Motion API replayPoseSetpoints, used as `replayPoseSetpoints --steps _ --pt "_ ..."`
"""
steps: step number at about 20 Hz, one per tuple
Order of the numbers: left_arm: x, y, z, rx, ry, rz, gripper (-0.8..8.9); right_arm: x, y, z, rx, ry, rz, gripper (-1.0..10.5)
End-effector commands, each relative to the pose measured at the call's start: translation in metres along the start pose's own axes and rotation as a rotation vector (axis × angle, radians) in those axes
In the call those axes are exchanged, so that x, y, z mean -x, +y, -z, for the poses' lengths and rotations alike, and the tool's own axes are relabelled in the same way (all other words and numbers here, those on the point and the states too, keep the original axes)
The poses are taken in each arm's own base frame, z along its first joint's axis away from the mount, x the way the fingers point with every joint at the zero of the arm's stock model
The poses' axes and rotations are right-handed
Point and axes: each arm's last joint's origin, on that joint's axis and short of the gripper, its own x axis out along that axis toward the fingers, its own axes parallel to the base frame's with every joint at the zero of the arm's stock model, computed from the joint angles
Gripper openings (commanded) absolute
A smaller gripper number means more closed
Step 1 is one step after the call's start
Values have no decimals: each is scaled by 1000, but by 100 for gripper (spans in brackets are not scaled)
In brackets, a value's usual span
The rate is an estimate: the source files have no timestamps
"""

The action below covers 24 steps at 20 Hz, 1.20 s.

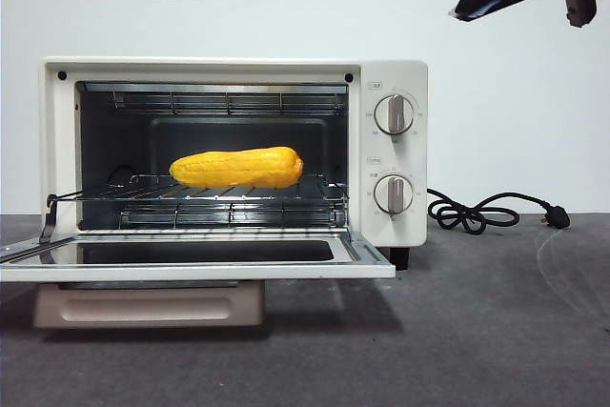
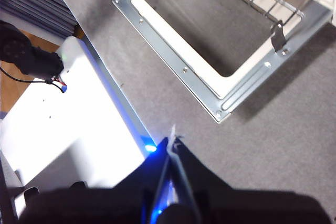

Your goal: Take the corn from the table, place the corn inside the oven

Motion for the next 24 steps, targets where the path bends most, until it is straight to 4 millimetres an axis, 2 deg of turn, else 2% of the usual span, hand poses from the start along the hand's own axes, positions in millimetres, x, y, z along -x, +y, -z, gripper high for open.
replayPoseSetpoints --steps 1,7,13,18,24 --pt "-9 -1 1 -20 30 3 -9 -1 -1 -1 13 -3 -9 -10" --pt "-24 1 3 -20 94 60 -9 -1 -1 -1 13 -3 -9 -10" --pt "-20 -2 -3 -17 31 315 -9 -1 -1 -1 13 -3 -9 -10" --pt "-9 -10 -16 4 27 372 -8 -1 -1 -1 12 -2 -9 -10" --pt "17 -35 -41 -80 -28 374 -8 -1 -1 -1 12 -2 -8 -10"
